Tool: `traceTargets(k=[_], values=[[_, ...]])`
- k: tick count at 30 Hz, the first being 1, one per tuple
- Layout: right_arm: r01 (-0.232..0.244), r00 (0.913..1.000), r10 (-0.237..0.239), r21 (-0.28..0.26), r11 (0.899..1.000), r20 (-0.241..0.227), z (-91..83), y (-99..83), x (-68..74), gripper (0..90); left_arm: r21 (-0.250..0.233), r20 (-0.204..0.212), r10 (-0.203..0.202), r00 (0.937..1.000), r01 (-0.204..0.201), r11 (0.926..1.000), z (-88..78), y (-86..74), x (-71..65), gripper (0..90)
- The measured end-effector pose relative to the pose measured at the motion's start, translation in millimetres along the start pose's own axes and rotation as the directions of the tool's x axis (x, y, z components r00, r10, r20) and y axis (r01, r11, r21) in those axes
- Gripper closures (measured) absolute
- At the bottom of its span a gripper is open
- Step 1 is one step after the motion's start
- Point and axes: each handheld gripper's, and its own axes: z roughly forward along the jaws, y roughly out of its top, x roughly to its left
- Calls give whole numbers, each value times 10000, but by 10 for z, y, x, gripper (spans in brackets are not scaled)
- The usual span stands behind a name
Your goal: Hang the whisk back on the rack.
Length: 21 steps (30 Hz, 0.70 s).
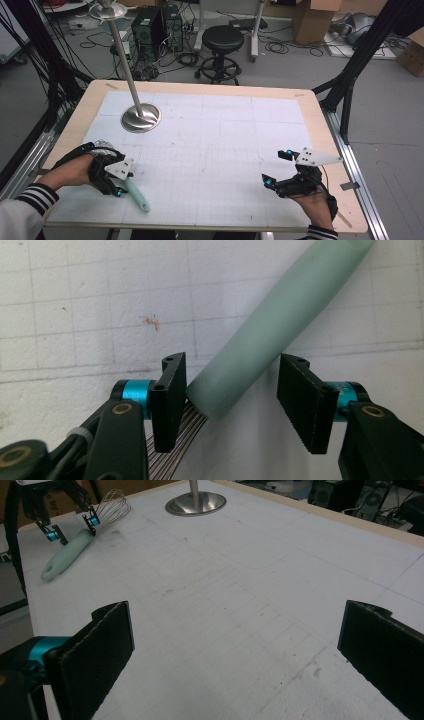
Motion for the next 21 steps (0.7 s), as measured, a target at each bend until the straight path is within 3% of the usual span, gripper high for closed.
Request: traceTargets(k=[7,21], values=[[-19,10000,19,6,10000,0,3,3,2,5,62,73,34,10000,-34,10000,-11,17,-28,556],[-19,10000,19,11,10000,-3,14,14,8,5,320,165,13,9999,-18,9995,0,55,-23,566]])
